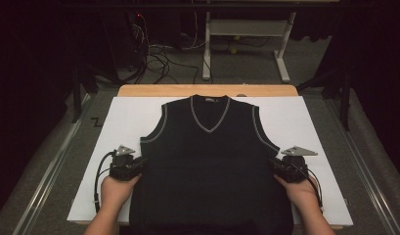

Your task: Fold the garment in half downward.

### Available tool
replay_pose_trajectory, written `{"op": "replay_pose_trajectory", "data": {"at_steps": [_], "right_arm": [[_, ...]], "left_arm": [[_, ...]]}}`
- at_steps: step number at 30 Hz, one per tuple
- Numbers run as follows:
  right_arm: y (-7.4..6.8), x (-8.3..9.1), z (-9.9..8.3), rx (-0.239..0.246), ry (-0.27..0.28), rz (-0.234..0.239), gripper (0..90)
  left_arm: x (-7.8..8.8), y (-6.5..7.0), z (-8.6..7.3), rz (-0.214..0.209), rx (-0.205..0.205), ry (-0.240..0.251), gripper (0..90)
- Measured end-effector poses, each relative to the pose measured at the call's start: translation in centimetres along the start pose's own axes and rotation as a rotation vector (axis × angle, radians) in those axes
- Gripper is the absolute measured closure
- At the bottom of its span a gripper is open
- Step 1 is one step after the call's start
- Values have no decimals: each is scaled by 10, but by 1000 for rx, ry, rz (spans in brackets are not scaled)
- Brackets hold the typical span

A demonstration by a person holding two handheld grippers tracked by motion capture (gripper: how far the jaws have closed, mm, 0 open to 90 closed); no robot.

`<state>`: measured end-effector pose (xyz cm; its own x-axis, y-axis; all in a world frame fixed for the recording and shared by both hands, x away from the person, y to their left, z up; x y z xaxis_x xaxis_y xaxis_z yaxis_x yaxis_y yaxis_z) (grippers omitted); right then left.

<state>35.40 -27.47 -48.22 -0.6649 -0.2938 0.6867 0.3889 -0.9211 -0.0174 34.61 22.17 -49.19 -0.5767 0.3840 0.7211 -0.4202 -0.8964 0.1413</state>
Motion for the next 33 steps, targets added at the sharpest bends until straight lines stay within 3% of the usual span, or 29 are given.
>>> {"op": "replay_pose_trajectory", "data": {"at_steps": [13, 33], "right_arm": [[4, 9, -8, 15, 21, 12, 842], [1, 38, -27, 56, 46, 58, 847]], "left_arm": [[8, 4, -5, -2, -34, 12, 792], [27, 14, -19, -55, -50, 16, 793]]}}
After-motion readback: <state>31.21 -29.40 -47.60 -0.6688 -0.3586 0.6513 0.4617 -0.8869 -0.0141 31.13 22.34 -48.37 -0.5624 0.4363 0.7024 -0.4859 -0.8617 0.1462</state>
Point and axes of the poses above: each handheld gripper's, and its own axes: x roughly backward along the jaws, z roughly out of its top, y roughly to its right, the point moved 2 cm from there along -x, roughly forward along the jaws, and after that the axes turned 1 degree about -x, right-handed, at the moved point
